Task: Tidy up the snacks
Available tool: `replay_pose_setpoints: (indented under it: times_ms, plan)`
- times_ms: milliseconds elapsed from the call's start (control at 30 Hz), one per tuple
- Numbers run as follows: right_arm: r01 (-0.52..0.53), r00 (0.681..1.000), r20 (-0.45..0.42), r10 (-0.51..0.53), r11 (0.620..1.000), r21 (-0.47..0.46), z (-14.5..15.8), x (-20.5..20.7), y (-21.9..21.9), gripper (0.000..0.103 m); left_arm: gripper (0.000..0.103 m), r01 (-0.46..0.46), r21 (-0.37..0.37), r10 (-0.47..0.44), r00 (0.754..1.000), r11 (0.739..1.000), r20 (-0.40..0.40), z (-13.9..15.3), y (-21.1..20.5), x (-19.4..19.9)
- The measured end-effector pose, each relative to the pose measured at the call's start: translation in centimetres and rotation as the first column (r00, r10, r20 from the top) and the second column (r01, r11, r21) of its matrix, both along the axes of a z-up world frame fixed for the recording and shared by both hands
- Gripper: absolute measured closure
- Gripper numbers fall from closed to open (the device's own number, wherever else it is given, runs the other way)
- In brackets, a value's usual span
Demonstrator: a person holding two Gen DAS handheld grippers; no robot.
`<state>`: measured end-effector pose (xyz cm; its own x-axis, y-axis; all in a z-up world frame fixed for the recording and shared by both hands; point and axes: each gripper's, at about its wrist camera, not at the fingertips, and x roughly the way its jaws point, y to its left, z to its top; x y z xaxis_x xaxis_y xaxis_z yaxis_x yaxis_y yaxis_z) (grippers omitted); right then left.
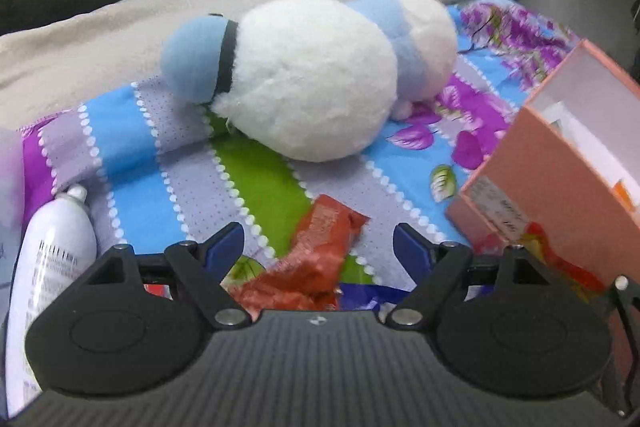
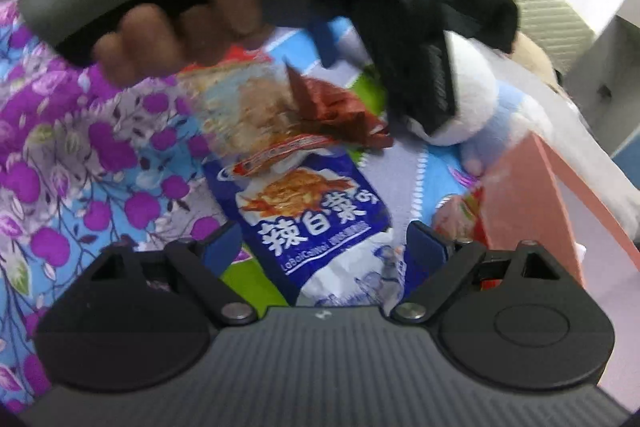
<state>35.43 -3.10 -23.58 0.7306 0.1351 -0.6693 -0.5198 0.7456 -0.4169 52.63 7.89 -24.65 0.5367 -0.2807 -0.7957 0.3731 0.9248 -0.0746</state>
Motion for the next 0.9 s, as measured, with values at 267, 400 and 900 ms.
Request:
replay_pose_setpoints:
  times_ms: [267, 400, 900]
  plan:
    - [-0.003, 0.997, -0.078, 0.003, 1.000, -0.009, -0.6, 1.3, 0.0, 0.012, 0.042, 0.000, 0.010, 0.001, 0.996, 1.000, -0.085, -2.1, 0.4, 1.4]
    - [0.011, 0.998, -0.068, -0.012, 1.000, -0.007, -0.4, 1.1, -0.2, 0.029, 0.059, 0.010, -0.009, -0.011, 0.997, 1.000, -0.077, -1.5, 0.4, 0.4]
    - [-0.004, 0.998, -0.064, 0.005, 1.000, 0.027, 1.3, -5.5, -2.1, 0.046, 0.064, -0.130, -0.089, 0.127, 0.991, 0.988, -0.029, 3.9, 2.7, -8.4]
